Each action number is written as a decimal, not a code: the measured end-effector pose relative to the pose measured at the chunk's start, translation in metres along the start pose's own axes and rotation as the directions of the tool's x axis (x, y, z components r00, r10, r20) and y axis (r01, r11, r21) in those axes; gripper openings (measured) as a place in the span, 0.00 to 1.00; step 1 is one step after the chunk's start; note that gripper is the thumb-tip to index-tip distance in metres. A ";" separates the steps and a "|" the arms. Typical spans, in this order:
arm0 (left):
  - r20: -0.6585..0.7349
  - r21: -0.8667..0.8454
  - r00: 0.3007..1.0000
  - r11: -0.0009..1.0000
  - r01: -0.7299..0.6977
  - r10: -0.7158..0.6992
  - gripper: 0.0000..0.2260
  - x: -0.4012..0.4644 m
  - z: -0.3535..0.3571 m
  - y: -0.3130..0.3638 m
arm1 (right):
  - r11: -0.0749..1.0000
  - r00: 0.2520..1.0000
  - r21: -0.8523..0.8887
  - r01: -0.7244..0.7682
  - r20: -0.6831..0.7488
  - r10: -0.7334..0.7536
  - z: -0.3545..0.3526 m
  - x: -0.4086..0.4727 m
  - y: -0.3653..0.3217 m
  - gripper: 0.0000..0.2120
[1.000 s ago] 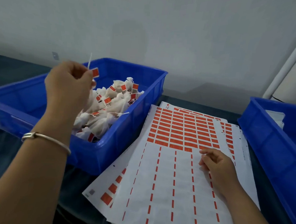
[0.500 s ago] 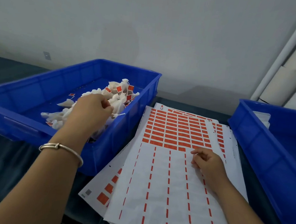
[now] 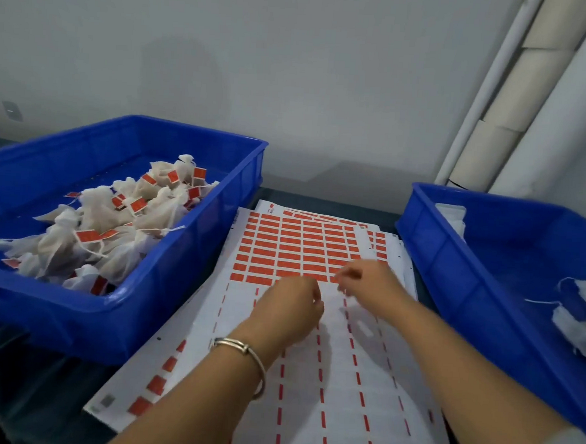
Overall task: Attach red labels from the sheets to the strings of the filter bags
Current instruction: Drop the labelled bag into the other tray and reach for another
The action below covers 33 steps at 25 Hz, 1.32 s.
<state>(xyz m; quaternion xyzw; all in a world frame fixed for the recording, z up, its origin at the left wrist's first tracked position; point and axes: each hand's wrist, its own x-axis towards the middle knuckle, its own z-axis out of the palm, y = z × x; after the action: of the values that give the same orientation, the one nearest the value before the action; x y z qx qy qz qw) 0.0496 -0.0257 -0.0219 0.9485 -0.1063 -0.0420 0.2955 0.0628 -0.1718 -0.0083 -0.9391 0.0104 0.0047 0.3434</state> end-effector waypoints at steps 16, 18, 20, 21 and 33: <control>-0.020 0.385 0.993 0.917 -0.102 0.119 0.27 0.003 0.080 0.001 | 0.858 0.838 -0.092 -0.506 -0.288 0.463 -0.172 0.022 0.180 0.17; -0.028 0.397 0.993 0.913 -0.095 0.115 0.28 0.006 0.081 0.000 | 0.866 0.868 -0.110 -0.489 -0.161 0.470 -0.160 0.027 0.182 0.25; -0.027 0.402 0.993 0.911 -0.092 0.112 0.28 0.007 0.082 -0.001 | 0.893 0.893 -0.041 -0.449 -0.055 0.446 -0.153 0.034 0.175 0.31; -0.022 0.406 0.994 0.909 -0.090 0.108 0.28 0.008 0.082 -0.002 | 0.898 0.896 0.057 -0.437 -0.061 0.440 -0.151 0.038 0.172 0.33; -0.040 0.398 0.994 0.914 -0.080 0.105 0.27 0.009 0.085 -0.004 | 0.791 0.762 0.494 -0.360 -0.334 0.555 -0.152 0.041 0.174 0.04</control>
<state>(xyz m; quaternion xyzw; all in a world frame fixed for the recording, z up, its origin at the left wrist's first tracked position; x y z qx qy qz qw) 0.0471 -0.0717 -0.0942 0.9833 -0.1484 0.0233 0.1027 0.1003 -0.4033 -0.0050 -0.7883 0.3267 -0.1356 0.5035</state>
